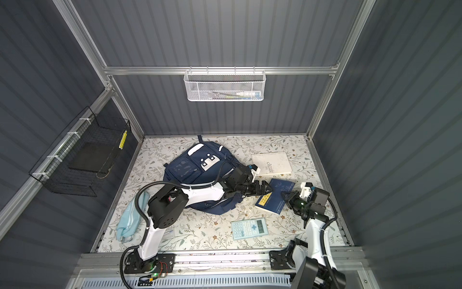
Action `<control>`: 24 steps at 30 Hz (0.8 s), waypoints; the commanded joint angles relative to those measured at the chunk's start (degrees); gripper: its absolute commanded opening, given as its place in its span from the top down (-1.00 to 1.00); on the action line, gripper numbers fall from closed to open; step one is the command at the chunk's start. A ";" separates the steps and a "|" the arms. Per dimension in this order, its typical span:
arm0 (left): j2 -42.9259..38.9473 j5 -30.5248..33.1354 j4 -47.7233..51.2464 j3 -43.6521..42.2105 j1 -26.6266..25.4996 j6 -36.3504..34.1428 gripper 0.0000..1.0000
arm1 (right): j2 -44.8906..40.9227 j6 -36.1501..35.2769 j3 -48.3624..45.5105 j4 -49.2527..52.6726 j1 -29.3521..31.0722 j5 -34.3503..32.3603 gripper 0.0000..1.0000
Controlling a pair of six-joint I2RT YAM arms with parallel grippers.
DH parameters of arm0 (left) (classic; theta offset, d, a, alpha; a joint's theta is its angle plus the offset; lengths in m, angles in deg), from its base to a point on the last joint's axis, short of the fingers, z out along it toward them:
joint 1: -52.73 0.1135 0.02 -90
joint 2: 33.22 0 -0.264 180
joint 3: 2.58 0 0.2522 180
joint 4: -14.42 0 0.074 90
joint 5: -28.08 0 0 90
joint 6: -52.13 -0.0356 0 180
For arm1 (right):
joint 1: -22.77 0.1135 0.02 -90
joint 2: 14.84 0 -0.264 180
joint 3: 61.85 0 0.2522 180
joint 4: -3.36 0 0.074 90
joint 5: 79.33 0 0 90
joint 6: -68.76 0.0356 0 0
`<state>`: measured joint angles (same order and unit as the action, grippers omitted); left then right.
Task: Pack the student bag
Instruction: 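Lift the blue book with the right gripper while the left gripper holds the backpack opening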
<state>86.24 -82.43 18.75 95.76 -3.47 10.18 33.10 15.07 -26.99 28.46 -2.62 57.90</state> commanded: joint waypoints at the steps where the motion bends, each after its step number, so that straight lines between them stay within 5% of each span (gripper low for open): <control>1: -7.03 6.95 10.57 1.78 1.22 -9.46 -0.99 | -4.95 2.01 4.02 3.18 0.39 2.10 1.00; 6: -17.07 12.40 20.01 -2.23 4.92 -16.52 -0.98 | -5.73 5.41 5.67 1.09 1.23 4.08 1.00; 10: -21.88 19.52 28.90 -6.57 8.93 -25.67 -0.60 | -3.71 5.05 7.57 -1.34 7.07 2.00 1.00; 15: -19.24 22.75 36.05 -8.64 11.47 -34.74 -0.61 | 1.61 5.95 10.15 -5.37 17.00 -1.85 1.00; 18: -17.01 25.28 37.41 -9.28 11.48 -36.88 -0.79 | 3.92 7.71 10.71 -8.99 19.29 -2.56 1.00; 24: -13.06 30.17 38.05 -9.08 10.59 -38.36 -0.68 | 6.15 7.60 11.57 -10.22 21.12 -3.27 1.00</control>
<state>72.53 -56.38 54.60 86.43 7.74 -24.81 39.27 21.85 -17.26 21.73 17.86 55.01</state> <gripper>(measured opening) 0.851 0.106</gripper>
